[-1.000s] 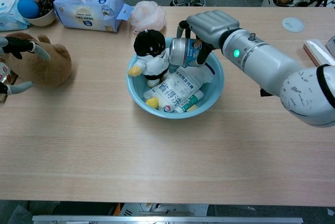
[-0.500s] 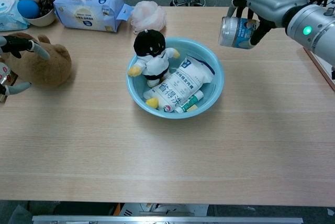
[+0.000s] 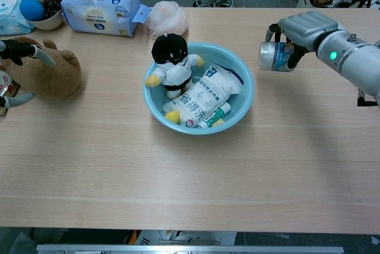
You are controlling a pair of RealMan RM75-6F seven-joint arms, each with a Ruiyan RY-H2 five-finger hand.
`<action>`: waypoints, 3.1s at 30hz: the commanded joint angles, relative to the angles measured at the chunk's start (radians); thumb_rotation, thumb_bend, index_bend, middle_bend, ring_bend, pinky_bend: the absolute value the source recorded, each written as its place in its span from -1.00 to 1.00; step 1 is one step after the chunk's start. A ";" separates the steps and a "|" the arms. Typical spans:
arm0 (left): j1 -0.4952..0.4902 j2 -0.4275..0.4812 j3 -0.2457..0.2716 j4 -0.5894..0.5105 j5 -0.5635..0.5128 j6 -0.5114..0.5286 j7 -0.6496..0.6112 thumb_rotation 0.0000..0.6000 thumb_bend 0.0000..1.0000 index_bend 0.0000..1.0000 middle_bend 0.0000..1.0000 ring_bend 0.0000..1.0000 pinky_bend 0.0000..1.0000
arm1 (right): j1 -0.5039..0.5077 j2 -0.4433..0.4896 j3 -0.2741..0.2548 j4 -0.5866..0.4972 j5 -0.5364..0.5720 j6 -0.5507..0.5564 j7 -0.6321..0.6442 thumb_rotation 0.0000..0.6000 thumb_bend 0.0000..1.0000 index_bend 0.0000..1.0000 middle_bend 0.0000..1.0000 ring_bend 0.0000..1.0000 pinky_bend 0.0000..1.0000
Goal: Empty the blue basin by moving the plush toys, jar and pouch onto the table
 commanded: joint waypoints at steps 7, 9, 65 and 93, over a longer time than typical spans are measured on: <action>0.003 0.002 0.000 0.003 -0.001 -0.002 -0.004 0.58 -0.35 -0.56 -0.57 -0.63 -0.46 | 0.017 -0.104 0.002 0.116 0.027 -0.062 0.000 1.00 -0.38 -0.15 -0.21 -0.28 0.24; 0.003 0.001 0.001 0.005 -0.003 -0.003 -0.005 0.58 -0.34 -0.56 -0.57 -0.63 -0.46 | 0.018 -0.105 -0.001 0.113 0.023 -0.068 -0.001 1.00 -0.54 -0.33 -0.30 -0.38 0.17; 0.168 -0.062 -0.042 0.034 0.023 0.304 0.091 1.00 -0.34 -0.56 -0.60 -0.67 -0.50 | 0.332 -0.260 0.127 0.094 -0.008 -0.102 -0.074 1.00 -0.74 -0.80 -0.57 -0.67 -0.27; 0.179 -0.044 -0.044 0.022 0.031 0.287 0.072 1.00 -0.35 -0.56 -0.60 -0.68 -0.50 | 0.233 -0.168 0.097 -0.023 -0.191 0.025 0.037 1.00 -0.23 0.38 0.14 0.19 0.64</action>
